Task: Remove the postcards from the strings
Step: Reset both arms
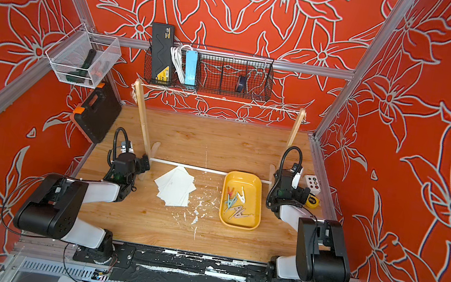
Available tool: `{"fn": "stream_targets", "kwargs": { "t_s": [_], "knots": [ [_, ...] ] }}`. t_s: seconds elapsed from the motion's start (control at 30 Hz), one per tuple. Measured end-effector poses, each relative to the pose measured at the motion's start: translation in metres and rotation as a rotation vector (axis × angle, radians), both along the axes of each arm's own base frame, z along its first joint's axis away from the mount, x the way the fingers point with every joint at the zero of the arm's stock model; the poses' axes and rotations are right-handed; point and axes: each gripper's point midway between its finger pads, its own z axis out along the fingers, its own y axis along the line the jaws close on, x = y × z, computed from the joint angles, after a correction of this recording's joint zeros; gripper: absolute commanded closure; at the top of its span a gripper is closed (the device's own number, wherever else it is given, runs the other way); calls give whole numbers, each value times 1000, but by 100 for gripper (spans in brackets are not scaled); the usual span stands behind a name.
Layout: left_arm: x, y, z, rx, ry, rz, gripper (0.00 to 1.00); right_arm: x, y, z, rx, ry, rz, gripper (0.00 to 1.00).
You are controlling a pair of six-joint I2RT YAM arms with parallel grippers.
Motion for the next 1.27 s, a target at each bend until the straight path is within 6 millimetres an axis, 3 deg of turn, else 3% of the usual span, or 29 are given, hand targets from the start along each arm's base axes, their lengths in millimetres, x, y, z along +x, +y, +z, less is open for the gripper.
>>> {"fn": "stream_targets", "kwargs": {
  "t_s": [0.13,0.27,0.53,0.6,1.27],
  "knots": [
    [-19,-19,-1,17,-61,-109,3,0,11,-2,17,-25,82,3],
    [-36,-26,-8,25,-88,-166,3,3,24,-2,32,-57,175,2],
    [-32,-31,19,50,-206,-163,3,12,36,2,53,-124,276,2],
    [-33,-31,22,54,-218,-157,3,6,35,-10,62,-100,287,2],
    [-32,-21,25,47,-233,-139,3,9,41,-7,57,-125,318,2]
  ]
}}
